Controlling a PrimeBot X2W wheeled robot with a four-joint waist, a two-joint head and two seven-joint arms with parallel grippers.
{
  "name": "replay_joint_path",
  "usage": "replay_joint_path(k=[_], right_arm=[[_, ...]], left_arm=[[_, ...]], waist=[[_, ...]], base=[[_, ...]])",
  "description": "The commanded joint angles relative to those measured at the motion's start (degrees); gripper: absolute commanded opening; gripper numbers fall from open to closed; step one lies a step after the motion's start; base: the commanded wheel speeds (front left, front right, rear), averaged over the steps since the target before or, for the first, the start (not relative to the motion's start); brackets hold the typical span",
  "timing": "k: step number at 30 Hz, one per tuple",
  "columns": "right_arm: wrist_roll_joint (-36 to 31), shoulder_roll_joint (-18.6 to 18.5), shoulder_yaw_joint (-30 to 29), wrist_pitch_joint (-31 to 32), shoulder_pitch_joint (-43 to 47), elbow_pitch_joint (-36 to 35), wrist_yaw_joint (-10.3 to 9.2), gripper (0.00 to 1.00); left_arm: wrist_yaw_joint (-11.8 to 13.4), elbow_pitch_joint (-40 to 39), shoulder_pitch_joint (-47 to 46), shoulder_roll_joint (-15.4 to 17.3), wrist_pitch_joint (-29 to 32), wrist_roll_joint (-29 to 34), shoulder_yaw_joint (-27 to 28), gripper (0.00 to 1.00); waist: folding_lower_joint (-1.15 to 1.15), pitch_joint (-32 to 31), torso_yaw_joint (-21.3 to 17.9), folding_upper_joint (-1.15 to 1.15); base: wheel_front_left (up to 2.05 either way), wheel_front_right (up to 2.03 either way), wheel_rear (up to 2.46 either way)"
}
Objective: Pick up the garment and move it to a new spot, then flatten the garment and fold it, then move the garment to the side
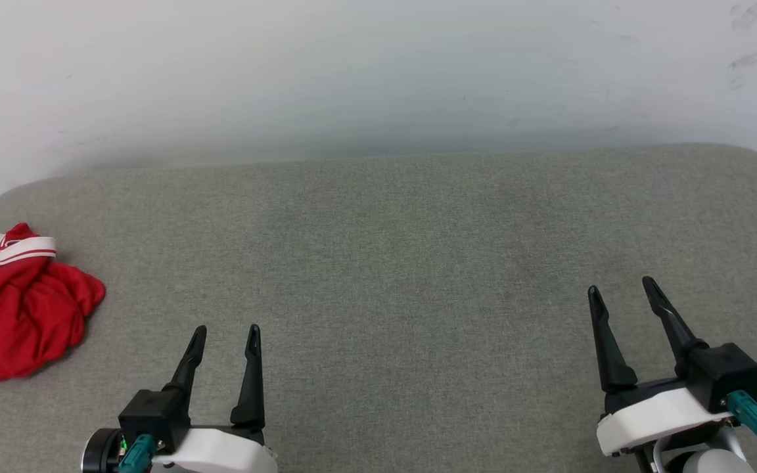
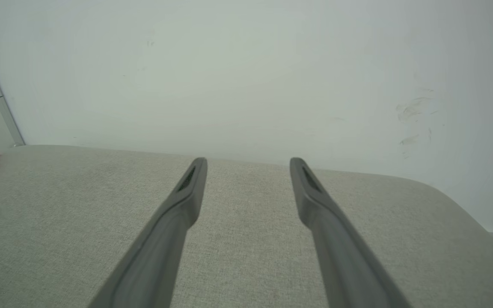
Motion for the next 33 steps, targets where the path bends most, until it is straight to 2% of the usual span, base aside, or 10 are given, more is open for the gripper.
replay_joint_path(k=[1, 4, 8, 11, 13, 18, 33], right_arm=[[0.16, -0.05, 0.02, -0.54, -0.06, -0.59, -0.02, 1.00], [0.55, -0.04, 0.21, -0.93, 0.15, -0.45, -0.02, 1.00], [1.92, -0.04, 0.21, -1.38, 0.28, 0.05, -0.02, 1.00], [5.67, -0.04, 0.36, -1.65, 0.73, 0.89, -0.02, 1.00], [7.34, -0.04, 0.20, -1.90, 0.76, 1.67, -0.02, 1.00], [6.31, -0.03, 0.91, -2.42, 0.72, 2.85, -0.02, 1.00], [4.21, -0.01, 2.11, -3.40, 0.74, 4.62, -0.02, 1.00]], left_arm=[[-0.43, -0.42, 0.03, -0.35, -0.57, 1.07, 0.60, 1.00], [-1.57, -0.92, 0.47, -1.84, -0.88, 0.26, 2.61, 1.00], [-4.41, -1.46, 1.04, -3.55, -1.31, 0.48, 5.63, 1.00], [-6.29, -1.28, 1.38, -4.80, -1.70, -0.19, 8.37, 1.00], [-7.71, -0.87, 1.50, -5.21, -1.89, 0.99, 9.26, 1.00], [-9.65, 1.11, 2.34, -5.65, -2.46, 3.51, 9.84, 1.00], [-10.35, 3.49, 2.05, -5.76, -3.55, 6.55, 9.46, 1.00]], waist=[[0.00, 0.06, -0.03, 0.00], [0.00, 0.11, -0.07, 0.00], [0.00, 0.14, -0.12, 0.00], [0.00, 0.06, -0.12, 0.00], [0.00, 0.00, -0.16, 0.00], [0.00, -0.08, -0.28, 0.00], [0.00, -0.23, 0.12, 0.00]], base=[[0.00, 0.00, 0.00], [0.00, 0.00, 0.00], [0.00, 0.00, 0.00], [0.00, 0.00, 0.00], [0.00, 0.00, 0.00], [0.00, 0.00, 0.00], [0.00, 0.00, 0.00]])
